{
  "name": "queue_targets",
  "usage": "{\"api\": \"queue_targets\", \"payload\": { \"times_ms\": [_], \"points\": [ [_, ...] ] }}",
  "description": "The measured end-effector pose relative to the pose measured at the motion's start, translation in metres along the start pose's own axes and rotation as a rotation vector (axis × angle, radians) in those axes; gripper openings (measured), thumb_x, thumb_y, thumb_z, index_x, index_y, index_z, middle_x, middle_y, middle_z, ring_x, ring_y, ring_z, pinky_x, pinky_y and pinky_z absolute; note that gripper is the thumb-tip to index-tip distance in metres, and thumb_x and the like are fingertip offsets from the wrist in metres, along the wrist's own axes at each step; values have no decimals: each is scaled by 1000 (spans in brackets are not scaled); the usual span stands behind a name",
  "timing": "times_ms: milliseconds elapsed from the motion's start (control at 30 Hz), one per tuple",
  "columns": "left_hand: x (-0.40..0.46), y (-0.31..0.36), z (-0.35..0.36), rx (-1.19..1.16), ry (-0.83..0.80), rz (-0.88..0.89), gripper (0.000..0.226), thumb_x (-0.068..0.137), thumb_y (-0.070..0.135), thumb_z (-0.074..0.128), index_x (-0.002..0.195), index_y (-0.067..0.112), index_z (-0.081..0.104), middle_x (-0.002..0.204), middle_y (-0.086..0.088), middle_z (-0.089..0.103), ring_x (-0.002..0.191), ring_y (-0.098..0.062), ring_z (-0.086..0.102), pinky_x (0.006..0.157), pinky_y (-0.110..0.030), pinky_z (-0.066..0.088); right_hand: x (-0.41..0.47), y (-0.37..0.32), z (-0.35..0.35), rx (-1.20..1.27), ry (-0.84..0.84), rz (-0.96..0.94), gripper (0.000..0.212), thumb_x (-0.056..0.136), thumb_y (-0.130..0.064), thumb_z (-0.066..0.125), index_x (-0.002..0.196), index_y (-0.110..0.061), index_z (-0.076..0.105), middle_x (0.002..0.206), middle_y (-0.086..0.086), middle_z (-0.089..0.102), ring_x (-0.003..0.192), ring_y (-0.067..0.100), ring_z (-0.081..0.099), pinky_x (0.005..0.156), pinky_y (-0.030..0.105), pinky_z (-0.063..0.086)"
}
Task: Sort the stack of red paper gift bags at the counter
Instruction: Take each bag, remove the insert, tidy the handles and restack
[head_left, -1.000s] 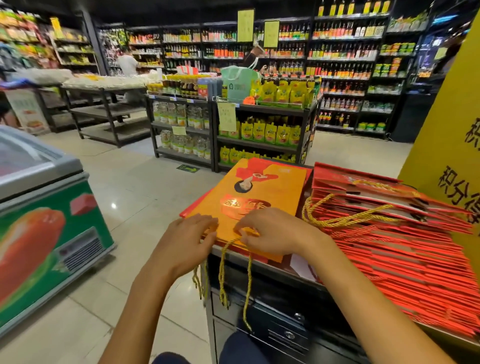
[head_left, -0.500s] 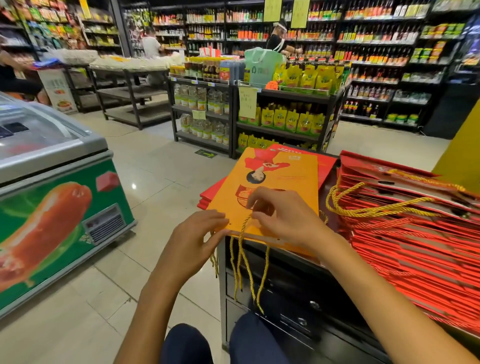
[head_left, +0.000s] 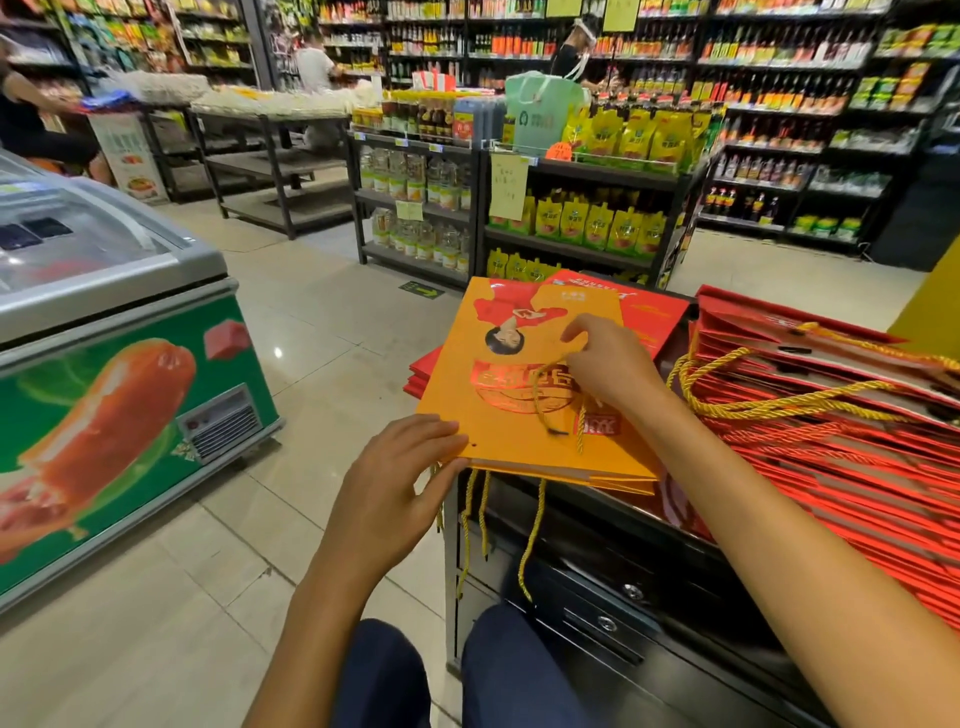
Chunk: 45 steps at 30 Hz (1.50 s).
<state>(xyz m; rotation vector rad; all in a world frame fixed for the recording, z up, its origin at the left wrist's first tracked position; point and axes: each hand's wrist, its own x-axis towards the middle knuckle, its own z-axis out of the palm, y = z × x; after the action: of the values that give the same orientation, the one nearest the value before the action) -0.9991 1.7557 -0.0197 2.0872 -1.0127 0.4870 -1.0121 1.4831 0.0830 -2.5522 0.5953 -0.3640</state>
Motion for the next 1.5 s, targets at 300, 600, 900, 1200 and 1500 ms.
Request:
{"api": "queue_targets", "payload": {
  "times_ms": [300, 600, 900, 1200, 1500],
  "points": [
    [0, 4, -1, -30, 23, -30, 33, 98, 41, 62, 124, 22, 73, 129, 12, 68, 130, -7, 55, 108, -29, 45, -3, -6, -4, -188, -239, -394, 52, 87, -9, 67, 128, -40, 64, 157, -3, 38, 146, 24, 31, 113, 50, 37],
    [0, 5, -1, 19, 46, -9, 30, 100, 35, 61, 122, 18, 74, 126, 6, 69, 123, -9, 59, 105, -26, 47, -21, -2, -3, 3, -386, -626, 8, 87, -29, 80, 94, -29, 80, 117, -14, 72, 115, 4, 61, 98, 36, 48],
    [-3, 6, 3, 115, 96, 52, 31, 100, 31, 63, 124, 14, 73, 126, 0, 71, 123, -17, 62, 104, -39, 52, -38, -32, -2, -131, -254, -825, 6, 92, -27, 74, 95, -25, 78, 91, -13, 75, 83, 3, 66, 77, 30, 52],
    [-2, 10, 4, 136, 141, 67, 28, 100, 26, 65, 123, 12, 74, 125, -2, 72, 122, -18, 63, 104, -35, 51, -49, -55, -7, -372, -283, -941, 11, 95, -20, 64, 94, -21, 75, 87, -6, 73, 80, 14, 65, 73, 34, 50],
    [3, 16, 5, 140, 242, 53, 27, 102, 27, 63, 120, 10, 75, 123, -5, 73, 120, -21, 65, 101, -39, 54, -52, -56, -4, -254, -294, -927, 17, 98, -30, 64, 105, -28, 79, 97, -12, 77, 91, 12, 68, 81, 39, 54]
  ]
}}
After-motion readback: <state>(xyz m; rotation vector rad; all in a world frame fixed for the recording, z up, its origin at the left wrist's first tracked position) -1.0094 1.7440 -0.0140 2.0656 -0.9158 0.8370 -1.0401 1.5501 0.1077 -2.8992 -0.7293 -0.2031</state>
